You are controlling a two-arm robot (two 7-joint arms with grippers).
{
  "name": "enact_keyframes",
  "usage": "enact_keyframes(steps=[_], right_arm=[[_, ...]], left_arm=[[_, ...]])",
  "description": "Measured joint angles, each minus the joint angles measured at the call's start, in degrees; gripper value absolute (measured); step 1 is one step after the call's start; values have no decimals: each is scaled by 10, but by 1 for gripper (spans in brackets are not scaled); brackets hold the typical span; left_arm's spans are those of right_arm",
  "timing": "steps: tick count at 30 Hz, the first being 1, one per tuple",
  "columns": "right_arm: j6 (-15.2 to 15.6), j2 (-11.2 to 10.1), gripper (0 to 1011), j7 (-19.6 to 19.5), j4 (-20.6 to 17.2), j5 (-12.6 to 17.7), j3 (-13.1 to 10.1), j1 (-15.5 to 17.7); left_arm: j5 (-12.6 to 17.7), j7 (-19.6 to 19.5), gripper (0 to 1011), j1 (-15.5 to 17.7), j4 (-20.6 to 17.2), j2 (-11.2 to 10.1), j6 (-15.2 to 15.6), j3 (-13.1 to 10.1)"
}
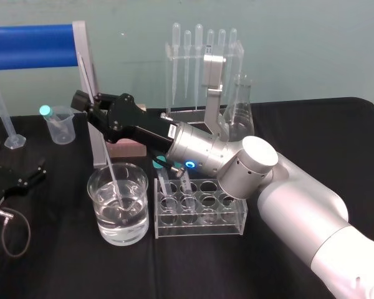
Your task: Hold the thermometer with one hand and immerse one end into the beaker, then reinsert it into the test tube rack.
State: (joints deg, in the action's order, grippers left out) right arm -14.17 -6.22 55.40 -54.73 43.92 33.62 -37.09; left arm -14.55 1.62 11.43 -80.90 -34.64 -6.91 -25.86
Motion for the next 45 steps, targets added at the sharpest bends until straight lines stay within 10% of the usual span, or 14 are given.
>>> enact_keyframes(steps=[45], right_arm=[[0, 0, 55, 0, 0, 0, 0, 0]], left_arm=[[0, 0, 1008, 0, 0, 0, 0, 0]])
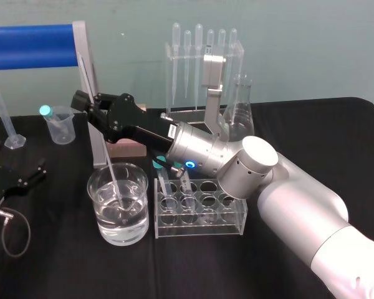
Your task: Hold the thermometer with one hand and immerse one end into the beaker, then reinsert it into the test tube rack.
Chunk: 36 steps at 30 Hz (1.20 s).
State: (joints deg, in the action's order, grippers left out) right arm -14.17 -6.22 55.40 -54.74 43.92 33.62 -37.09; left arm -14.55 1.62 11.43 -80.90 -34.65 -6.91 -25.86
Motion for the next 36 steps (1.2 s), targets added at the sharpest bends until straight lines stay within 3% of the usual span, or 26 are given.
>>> enact_keyframes(steps=[30, 36], right_arm=[[-4, 1, 55, 14, -1, 6, -3, -1], [-12, -1, 55, 19, -16, 8, -7, -3]], left_arm=[[0, 0, 1008, 0, 0, 0, 0, 0], [0, 0, 1008, 0, 0, 0, 0, 0]])
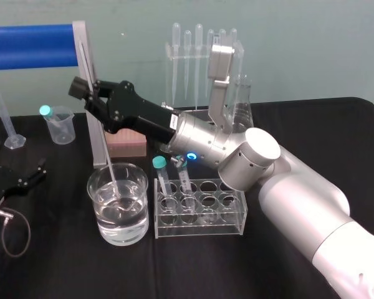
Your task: Hold the thermometer with one hand and immerse one end into the beaker, then reinsert it into the test tube rack.
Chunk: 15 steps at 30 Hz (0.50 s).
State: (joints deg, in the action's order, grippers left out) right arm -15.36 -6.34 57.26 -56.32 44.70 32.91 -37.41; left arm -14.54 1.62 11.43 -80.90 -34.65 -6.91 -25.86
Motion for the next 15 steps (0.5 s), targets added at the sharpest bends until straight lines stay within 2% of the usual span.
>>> enact_keyframes(steps=[9, 15], right_arm=[[-4, -14, 55, -11, -53, 1, -6, -2], [-20, -20, 55, -13, -79, 8, -14, 0]], left_arm=[[0, 0, 1008, 0, 0, 0, 0, 0], [0, 0, 1008, 0, 0, 0, 0, 0]])
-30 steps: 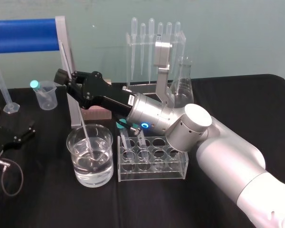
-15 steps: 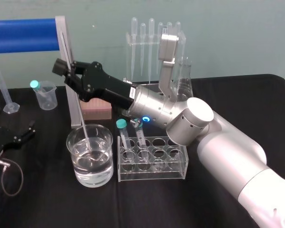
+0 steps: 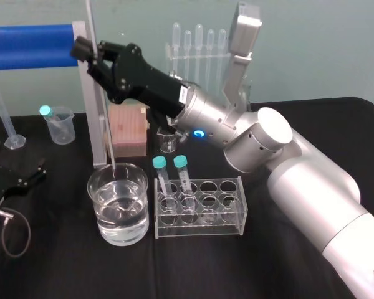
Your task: Hold the thermometer with one hand and immerse one end into the beaker, then reinsert it into the test tube rack.
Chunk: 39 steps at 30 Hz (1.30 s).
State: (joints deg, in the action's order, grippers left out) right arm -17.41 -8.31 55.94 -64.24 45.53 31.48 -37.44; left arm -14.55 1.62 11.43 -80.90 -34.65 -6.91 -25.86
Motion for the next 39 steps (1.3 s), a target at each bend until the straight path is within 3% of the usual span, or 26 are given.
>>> enact_keyframes(steps=[11, 15, 18, 23, 30, 39], right_arm=[[-28, -32, 55, -42, -70, -1, -30, 23], [-31, -65, 55, -88, -115, -20, -51, 48], [-31, -75, 55, -102, -130, -25, -60, 58], [-25, -109, 55, -150, -181, -33, -95, 103], [-13, -133, 55, -190, -215, -33, -133, 154], [4, -145, 55, -209, -232, -26, -159, 198]], left_arm=[[0, 0, 1008, 0, 0, 0, 0, 0], [0, 0, 1008, 0, 0, 0, 0, 0], [0, 0, 1008, 0, 0, 0, 0, 0], [0, 0, 1008, 0, 0, 0, 0, 0], [0, 0, 1008, 0, 0, 0, 0, 0], [0, 0, 1008, 0, 0, 0, 0, 0]])
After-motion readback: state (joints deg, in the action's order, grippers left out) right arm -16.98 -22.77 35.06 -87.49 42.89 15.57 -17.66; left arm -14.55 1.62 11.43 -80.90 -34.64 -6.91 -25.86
